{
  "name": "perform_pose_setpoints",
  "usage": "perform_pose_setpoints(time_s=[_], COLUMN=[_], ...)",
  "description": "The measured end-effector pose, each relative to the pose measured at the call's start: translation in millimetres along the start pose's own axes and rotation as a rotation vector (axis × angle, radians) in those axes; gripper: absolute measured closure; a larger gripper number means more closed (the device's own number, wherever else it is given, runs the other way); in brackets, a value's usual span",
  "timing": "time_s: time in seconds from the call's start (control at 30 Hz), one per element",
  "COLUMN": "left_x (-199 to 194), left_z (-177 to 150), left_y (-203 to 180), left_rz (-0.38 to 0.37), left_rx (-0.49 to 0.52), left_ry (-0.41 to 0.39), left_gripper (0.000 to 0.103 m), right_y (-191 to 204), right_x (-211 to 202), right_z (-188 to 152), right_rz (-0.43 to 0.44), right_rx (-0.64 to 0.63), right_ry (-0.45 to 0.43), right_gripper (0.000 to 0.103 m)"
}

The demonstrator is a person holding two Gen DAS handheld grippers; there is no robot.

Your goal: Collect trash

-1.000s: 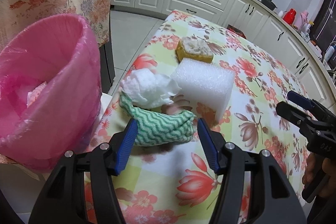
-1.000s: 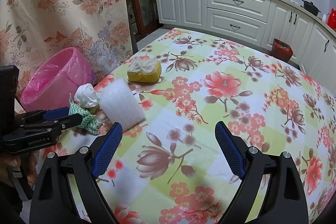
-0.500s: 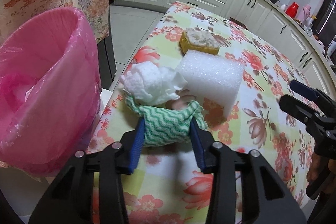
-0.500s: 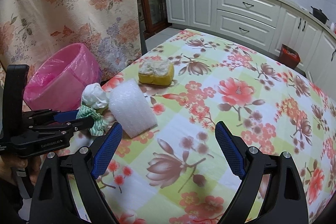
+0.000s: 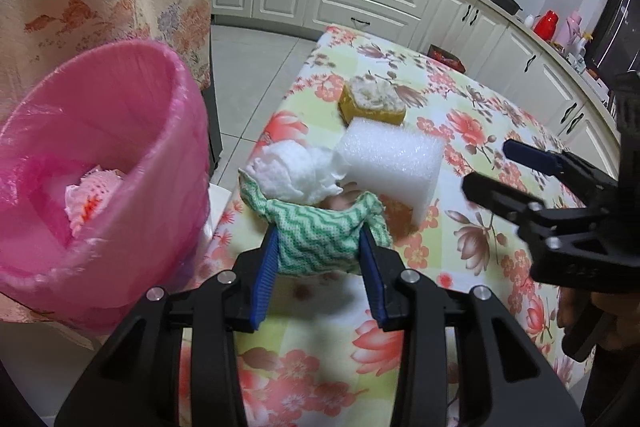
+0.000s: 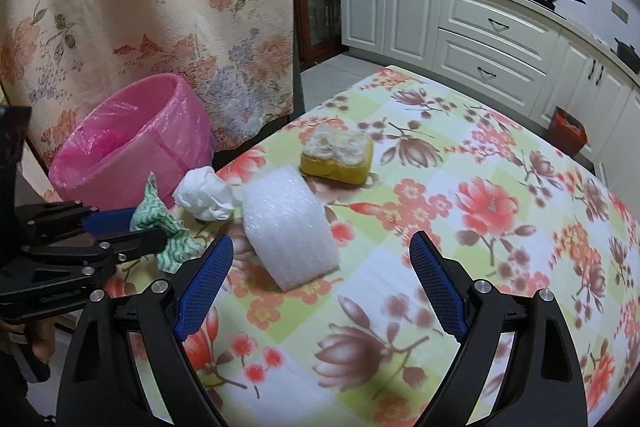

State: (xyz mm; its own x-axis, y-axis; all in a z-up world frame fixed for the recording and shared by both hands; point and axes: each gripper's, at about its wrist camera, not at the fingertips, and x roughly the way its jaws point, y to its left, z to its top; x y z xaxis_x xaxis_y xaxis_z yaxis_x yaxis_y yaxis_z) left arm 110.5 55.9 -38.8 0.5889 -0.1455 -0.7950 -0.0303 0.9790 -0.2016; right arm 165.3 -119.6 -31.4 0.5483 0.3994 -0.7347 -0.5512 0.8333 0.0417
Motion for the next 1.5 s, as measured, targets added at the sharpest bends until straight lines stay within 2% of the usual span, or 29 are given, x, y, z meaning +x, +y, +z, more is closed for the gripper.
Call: perform_pose_setpoints(time_s=[0.6, 0.73, 0.87, 0.9, 1.5], left_x=[-43, -47, -49, -50, -72], left_z=[20, 22, 22, 22, 27], left_y=[18, 20, 23, 23, 18], left_rz=[0.01, 0.016, 0.021, 0.022, 0.015], left_rx=[-0.03, -0.035, -0.04, -0.04, -0.039], left_ry=[-0.108, -0.117, -0.123, -0.124, -0.179], left_gripper=[0.065, 0.065, 0.065, 0.065, 0.065], right_y=[18, 23, 24, 24, 12], right_x=[39, 48, 51, 50, -12], right_z=[13, 13, 12, 11, 19], right_rz=[-0.011, -0.012, 0.0, 0.0, -0.004], right_rx=[-0.09, -0.105, -0.1, -0.098, -0.025], right_ry=[0.051, 0.068, 0.083, 0.084, -0.031], right_gripper=[0.019, 0.027, 0.048, 0.048, 0.049])
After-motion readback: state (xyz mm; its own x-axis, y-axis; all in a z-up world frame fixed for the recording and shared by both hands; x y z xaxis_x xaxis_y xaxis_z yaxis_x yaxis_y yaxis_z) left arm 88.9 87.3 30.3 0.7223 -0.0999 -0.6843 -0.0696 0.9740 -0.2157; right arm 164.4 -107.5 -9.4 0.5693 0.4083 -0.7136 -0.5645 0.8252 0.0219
